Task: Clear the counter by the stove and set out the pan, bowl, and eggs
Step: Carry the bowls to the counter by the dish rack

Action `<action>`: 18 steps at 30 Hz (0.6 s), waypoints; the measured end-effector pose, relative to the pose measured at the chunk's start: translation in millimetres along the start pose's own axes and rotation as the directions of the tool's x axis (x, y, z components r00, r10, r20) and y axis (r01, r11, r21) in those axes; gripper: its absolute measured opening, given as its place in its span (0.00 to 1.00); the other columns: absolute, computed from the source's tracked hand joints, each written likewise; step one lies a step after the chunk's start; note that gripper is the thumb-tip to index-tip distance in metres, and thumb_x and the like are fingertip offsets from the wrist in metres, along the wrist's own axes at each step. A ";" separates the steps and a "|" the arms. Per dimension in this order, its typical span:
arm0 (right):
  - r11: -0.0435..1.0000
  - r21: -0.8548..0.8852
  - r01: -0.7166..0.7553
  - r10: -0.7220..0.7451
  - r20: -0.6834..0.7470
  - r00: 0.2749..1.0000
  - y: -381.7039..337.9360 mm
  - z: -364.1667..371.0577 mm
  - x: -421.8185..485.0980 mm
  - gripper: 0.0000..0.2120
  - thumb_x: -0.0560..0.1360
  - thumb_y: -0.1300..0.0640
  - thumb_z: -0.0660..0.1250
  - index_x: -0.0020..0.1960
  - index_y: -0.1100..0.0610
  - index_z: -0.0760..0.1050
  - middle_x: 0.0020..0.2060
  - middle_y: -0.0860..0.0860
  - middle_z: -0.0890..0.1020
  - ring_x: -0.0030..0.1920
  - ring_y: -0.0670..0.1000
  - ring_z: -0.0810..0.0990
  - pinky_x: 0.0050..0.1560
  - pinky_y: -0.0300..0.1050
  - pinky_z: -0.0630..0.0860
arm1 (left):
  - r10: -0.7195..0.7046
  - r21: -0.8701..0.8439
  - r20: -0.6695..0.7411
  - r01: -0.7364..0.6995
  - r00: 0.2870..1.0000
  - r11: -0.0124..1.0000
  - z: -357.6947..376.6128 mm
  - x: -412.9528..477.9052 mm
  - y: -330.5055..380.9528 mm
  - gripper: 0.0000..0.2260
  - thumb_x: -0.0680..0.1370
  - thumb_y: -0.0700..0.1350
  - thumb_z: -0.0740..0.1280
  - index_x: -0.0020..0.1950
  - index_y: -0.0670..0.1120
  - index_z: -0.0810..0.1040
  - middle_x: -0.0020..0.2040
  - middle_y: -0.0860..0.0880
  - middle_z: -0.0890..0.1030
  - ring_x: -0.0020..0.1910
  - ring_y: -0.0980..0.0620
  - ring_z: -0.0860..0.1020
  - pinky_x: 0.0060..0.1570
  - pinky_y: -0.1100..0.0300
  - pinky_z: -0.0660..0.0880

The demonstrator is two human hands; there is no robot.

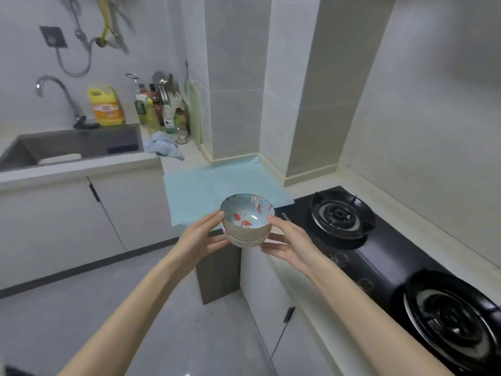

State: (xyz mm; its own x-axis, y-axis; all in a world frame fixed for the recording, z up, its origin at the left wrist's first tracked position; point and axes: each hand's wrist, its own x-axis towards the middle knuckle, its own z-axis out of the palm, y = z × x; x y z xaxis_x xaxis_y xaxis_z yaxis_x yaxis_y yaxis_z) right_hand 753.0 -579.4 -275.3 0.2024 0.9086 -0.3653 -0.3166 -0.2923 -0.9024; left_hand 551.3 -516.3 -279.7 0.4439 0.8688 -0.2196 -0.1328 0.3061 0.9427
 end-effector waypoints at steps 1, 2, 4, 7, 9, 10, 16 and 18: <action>1.000 -0.019 -0.010 0.010 0.039 0.999 3.8 29.3 7.8 0.18 0.73 0.52 0.71 0.60 0.60 0.76 0.49 0.60 0.80 0.46 0.60 0.81 0.57 0.55 0.78 | 0.015 -0.010 -0.048 -0.016 0.999 1.000 -28.5 -7.4 6.5 0.19 0.77 0.51 0.66 0.67 0.48 0.74 0.63 0.53 0.77 0.53 0.45 0.82 0.56 0.55 0.78; 0.999 -0.031 -0.015 0.017 0.069 0.997 7.7 55.8 14.6 0.19 0.73 0.52 0.71 0.60 0.60 0.76 0.49 0.60 0.80 0.47 0.60 0.82 0.57 0.55 0.78 | 0.028 -0.013 -0.084 -0.029 0.996 0.999 -53.5 -14.7 12.4 0.20 0.76 0.52 0.67 0.67 0.48 0.74 0.63 0.53 0.77 0.53 0.45 0.82 0.55 0.56 0.79; 0.999 -0.050 -0.018 0.024 0.130 0.991 15.1 99.1 25.9 0.19 0.74 0.52 0.70 0.60 0.61 0.75 0.51 0.60 0.81 0.49 0.60 0.82 0.57 0.55 0.78 | 0.031 -0.022 -0.152 -0.035 0.988 0.999 -94.9 -26.1 21.8 0.21 0.75 0.52 0.68 0.68 0.50 0.74 0.64 0.53 0.77 0.53 0.46 0.82 0.58 0.53 0.77; 0.994 -0.094 -0.051 0.070 0.214 0.974 26.9 176.2 41.4 0.18 0.73 0.52 0.71 0.59 0.59 0.75 0.55 0.61 0.80 0.53 0.60 0.82 0.59 0.56 0.78 | 0.052 -0.061 -0.239 -0.068 0.970 0.996 -167.9 -49.9 33.2 0.21 0.75 0.50 0.69 0.68 0.51 0.74 0.60 0.56 0.80 0.53 0.45 0.82 0.60 0.52 0.75; 0.990 -0.124 -0.065 0.096 0.261 0.961 33.2 214.0 50.6 0.18 0.73 0.52 0.71 0.59 0.59 0.75 0.55 0.61 0.80 0.54 0.60 0.82 0.58 0.56 0.78 | 0.050 -0.093 -0.292 -0.080 0.955 0.992 -202.1 -62.7 38.9 0.23 0.74 0.49 0.70 0.68 0.51 0.73 0.61 0.55 0.79 0.54 0.44 0.82 0.58 0.54 0.77; 0.987 -0.144 -0.070 0.110 0.286 0.952 35.6 235.9 54.3 0.16 0.73 0.52 0.71 0.57 0.58 0.76 0.54 0.61 0.80 0.54 0.61 0.82 0.58 0.55 0.78 | 0.056 -0.107 -0.320 -0.095 0.946 0.990 -220.8 -70.0 41.7 0.23 0.73 0.48 0.71 0.68 0.51 0.73 0.62 0.54 0.78 0.54 0.44 0.82 0.57 0.55 0.78; 0.964 -0.254 -0.083 0.192 0.438 0.878 53.9 356.8 87.3 0.12 0.74 0.53 0.70 0.55 0.57 0.75 0.48 0.59 0.81 0.50 0.61 0.82 0.58 0.54 0.78 | 0.116 -0.128 -0.462 -0.196 0.879 0.972 -320.3 -101.9 57.0 0.13 0.74 0.46 0.69 0.58 0.54 0.78 0.58 0.53 0.82 0.54 0.46 0.82 0.52 0.60 0.79; 0.954 -0.286 -0.084 0.217 0.473 0.854 61.0 391.8 102.0 0.14 0.74 0.53 0.70 0.56 0.57 0.75 0.49 0.60 0.82 0.52 0.61 0.82 0.58 0.55 0.78 | 0.111 -0.139 -0.513 -0.210 0.851 0.968 -350.3 -106.3 59.8 0.16 0.73 0.46 0.70 0.61 0.53 0.78 0.58 0.53 0.82 0.54 0.45 0.82 0.54 0.59 0.79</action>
State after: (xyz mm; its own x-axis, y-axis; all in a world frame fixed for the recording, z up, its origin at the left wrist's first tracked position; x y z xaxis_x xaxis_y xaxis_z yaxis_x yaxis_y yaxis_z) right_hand 391.3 -387.7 -278.1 -0.3343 0.8534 -0.3998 -0.0539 -0.4409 -0.8959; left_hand 185.7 -454.0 -288.0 -0.0912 0.9733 -0.2107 -0.3448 0.1677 0.9236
